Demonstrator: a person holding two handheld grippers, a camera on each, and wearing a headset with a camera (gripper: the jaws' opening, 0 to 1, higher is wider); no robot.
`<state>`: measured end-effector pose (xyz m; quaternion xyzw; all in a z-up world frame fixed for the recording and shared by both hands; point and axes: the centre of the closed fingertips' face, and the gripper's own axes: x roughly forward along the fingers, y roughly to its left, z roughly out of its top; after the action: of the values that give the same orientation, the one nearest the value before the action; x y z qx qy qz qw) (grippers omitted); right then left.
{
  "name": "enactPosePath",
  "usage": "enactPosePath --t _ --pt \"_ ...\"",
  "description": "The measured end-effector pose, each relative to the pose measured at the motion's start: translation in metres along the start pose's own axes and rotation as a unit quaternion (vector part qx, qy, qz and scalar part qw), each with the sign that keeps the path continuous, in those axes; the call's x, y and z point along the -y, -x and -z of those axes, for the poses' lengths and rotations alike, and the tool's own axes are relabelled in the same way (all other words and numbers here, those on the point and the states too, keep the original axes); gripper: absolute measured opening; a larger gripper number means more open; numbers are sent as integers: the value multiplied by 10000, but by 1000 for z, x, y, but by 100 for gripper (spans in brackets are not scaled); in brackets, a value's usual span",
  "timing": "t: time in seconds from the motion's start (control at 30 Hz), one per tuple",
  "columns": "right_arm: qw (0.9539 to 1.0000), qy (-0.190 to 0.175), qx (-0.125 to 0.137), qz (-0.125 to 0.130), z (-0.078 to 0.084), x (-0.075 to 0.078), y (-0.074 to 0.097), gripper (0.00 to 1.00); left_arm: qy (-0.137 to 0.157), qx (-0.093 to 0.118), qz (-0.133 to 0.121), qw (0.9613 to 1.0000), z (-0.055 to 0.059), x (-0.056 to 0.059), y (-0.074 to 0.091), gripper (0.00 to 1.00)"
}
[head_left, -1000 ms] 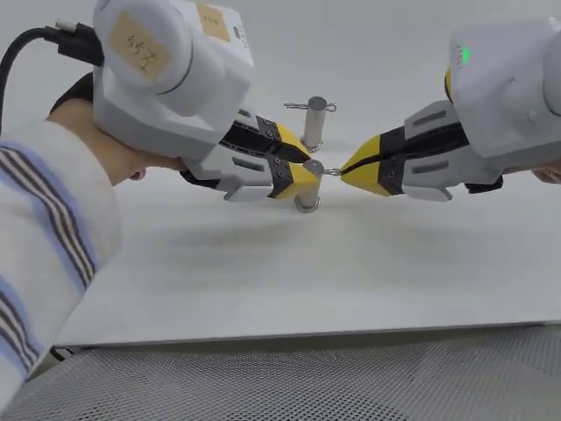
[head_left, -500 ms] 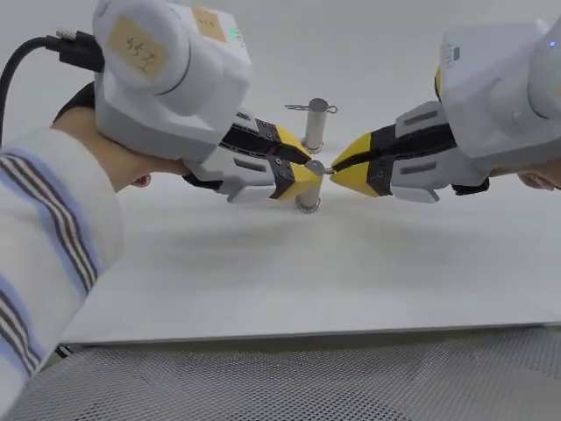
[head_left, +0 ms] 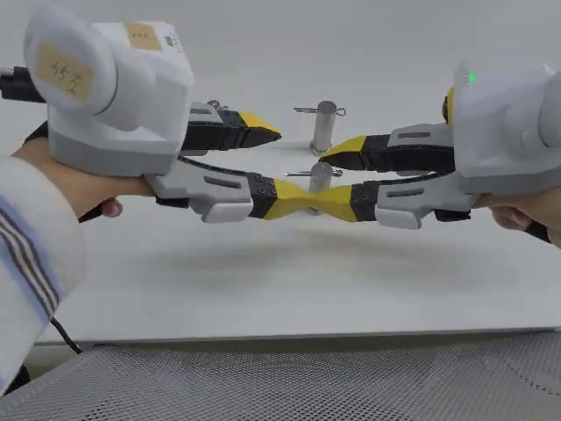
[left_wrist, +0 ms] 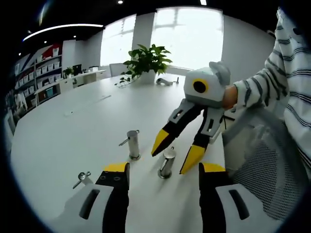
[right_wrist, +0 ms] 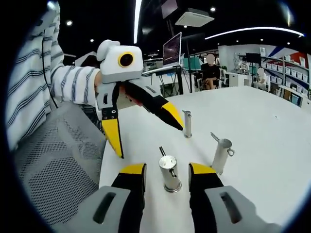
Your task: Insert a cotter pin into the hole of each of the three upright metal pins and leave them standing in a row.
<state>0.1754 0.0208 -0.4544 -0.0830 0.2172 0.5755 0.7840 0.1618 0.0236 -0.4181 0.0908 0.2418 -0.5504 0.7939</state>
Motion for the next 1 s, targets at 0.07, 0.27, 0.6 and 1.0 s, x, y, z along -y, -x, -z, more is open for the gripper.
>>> enactPosePath --t 0.07,0.27,0.6,1.0 --pt "9999 -76 35 -78 1 -2 -3 33 75 43 -55 9999 3 2 5 63" --pt "9994 -275 152 -142 8 -2 -14 35 264 116 -86 9995 14 11 12 83" --pt "9983 -116 506 -272 1 -6 -20 29 295 236 -276 9989 17 9 20 99" --pt "9972 358 391 -518 -3 -7 -19 11 560 163 -466 9972 24 16 23 99"
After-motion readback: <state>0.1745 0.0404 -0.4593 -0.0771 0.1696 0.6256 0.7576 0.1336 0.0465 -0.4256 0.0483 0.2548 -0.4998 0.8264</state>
